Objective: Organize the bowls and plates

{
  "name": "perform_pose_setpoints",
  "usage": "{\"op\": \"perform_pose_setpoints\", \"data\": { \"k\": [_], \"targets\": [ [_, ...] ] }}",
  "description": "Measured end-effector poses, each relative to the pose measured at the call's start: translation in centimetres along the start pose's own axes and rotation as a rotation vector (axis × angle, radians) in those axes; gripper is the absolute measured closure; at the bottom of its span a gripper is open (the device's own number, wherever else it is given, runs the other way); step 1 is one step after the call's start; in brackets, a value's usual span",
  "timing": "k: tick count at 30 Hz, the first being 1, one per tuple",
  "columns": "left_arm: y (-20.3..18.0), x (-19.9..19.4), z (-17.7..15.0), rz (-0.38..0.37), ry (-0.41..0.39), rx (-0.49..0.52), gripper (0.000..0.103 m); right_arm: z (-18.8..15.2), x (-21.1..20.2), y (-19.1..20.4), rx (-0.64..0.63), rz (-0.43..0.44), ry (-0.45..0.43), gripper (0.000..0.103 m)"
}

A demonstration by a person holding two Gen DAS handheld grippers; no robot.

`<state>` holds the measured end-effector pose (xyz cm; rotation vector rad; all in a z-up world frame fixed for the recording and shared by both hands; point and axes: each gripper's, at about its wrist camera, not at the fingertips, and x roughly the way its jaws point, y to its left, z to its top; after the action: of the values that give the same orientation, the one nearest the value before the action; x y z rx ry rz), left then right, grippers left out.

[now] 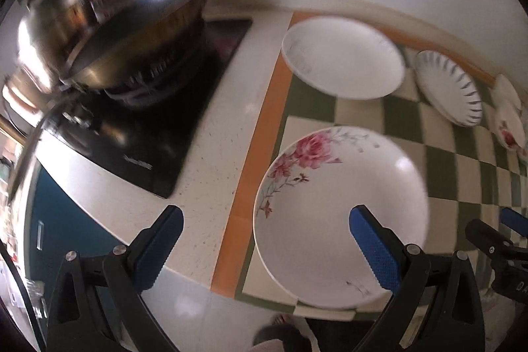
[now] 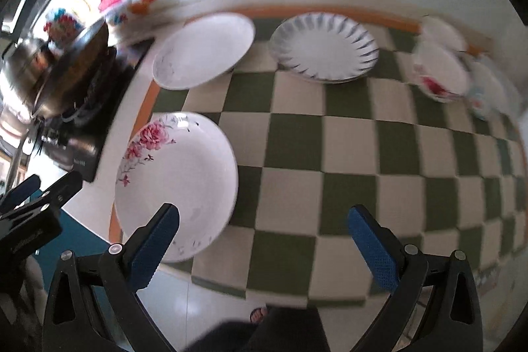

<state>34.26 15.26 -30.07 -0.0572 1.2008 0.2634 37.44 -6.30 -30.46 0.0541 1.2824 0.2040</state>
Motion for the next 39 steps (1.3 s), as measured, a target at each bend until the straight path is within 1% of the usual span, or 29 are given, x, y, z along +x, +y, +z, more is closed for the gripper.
{"op": "perform_pose_setpoints", "data": {
  "k": [2,3,5,8,9,10,11,12,13,15,16,17,18,19,20,21,22,23,24,26,27,29,33,36,39],
  "targets": [
    [0.7,2.2,0.3,-0.037,0.056,-0.015,0.0,1.4,2.8,0.0,-0.011,0.03,0.052,0.001],
    [1.1,3.3,0.4,-0.076,0.088,-0.024,0.001,1.7,3.6,0.0,-0.01,0.044,0.071,0.001],
    [1.8,5.0,0.6,-0.119,0.139,-0.042,0.003,2.5,6.0,-0.1,0.005,0.102,0.126,0.003],
    [2.8,7.4,0.6,-0.177,0.212,-0.063,0.004,3.2,8.3,0.0,0.03,0.147,0.188,0.005],
    [3.0,8.2,0.6,-0.197,0.236,-0.065,0.007,3.3,8.9,0.2,0.043,0.161,0.202,0.006],
    [3.1,8.8,0.7,-0.21,0.256,-0.066,0.014,3.4,9.5,0.2,0.058,0.177,0.215,0.008],
    [3.2,9.3,0.7,-0.219,0.274,-0.064,0.018,3.5,10.1,0.2,0.076,0.195,0.229,0.011],
    [3.2,9.9,0.7,-0.238,0.297,-0.063,0.026,3.6,10.6,0.2,0.091,0.205,0.241,0.013],
    [3.2,10.3,0.7,-0.258,0.309,-0.062,0.03,3.5,11.0,0.3,0.105,0.211,0.256,0.017],
    [2.9,10.7,0.7,-0.274,0.323,-0.046,0.045,3.4,11.8,0.5,0.126,0.231,0.288,0.023],
    [2.7,10.9,0.8,-0.284,0.325,-0.037,0.055,3.3,12.1,0.7,0.132,0.246,0.3,0.027],
    [2.5,11.1,0.8,-0.289,0.328,-0.03,0.061,3.3,12.5,1.0,0.133,0.26,0.314,0.032],
    [2.3,11.3,0.8,-0.295,0.335,-0.021,0.071,3.3,12.8,1.1,0.131,0.264,0.32,0.034],
    [2.1,11.4,0.9,-0.301,0.339,-0.018,0.077,3.3,13.1,1.4,0.132,0.273,0.328,0.04],
    [2.0,11.5,1.0,-0.322,0.339,-0.021,0.079,3.3,13.3,1.6,0.137,0.286,0.332,0.05],
    [1.9,11.6,1.2,-0.326,0.339,-0.023,0.079,3.3,13.4,1.6,0.14,0.291,0.334,0.056],
    [1.9,11.6,1.2,-0.332,0.34,-0.023,0.079,3.2,13.6,1.6,0.149,0.285,0.336,0.069],
    [1.9,11.6,1.2,-0.338,0.337,-0.025,0.079,3.2,13.7,1.5,0.16,0.278,0.333,0.074],
    [1.9,11.6,1.3,-0.347,0.329,-0.026,0.079,3.2,13.8,1.4,0.166,0.278,0.328,0.075],
    [2.0,11.4,1.2,-0.357,0.32,-0.025,0.079,2.9,14.0,1.1,0.183,0.274,0.313,0.086],
    [1.8,11.3,1.2,-0.365,0.311,-0.025,0.079,2.8,13.9,0.9,0.187,0.285,0.306,0.087],
    [3.5,11.2,1.3,-0.372,0.305,-0.024,0.079,2.6,13.7,0.8,0.187,0.294,0.293,0.088],
    [2.8,10.7,1.3,-0.373,0.291,-0.001,0.079,2.1,13.3,0.5,0.175,0.294,0.269,0.088],
    [2.2,10.1,1.4,-0.378,0.284,0.018,0.079,1.9,13.0,0.1,0.193,0.301,0.259,0.088],
    [0.9,9.6,1.8,-0.381,0.268,0.042,0.079,1.7,12.1,-1.4,0.21,0.303,0.238,0.088]
  ]
}}
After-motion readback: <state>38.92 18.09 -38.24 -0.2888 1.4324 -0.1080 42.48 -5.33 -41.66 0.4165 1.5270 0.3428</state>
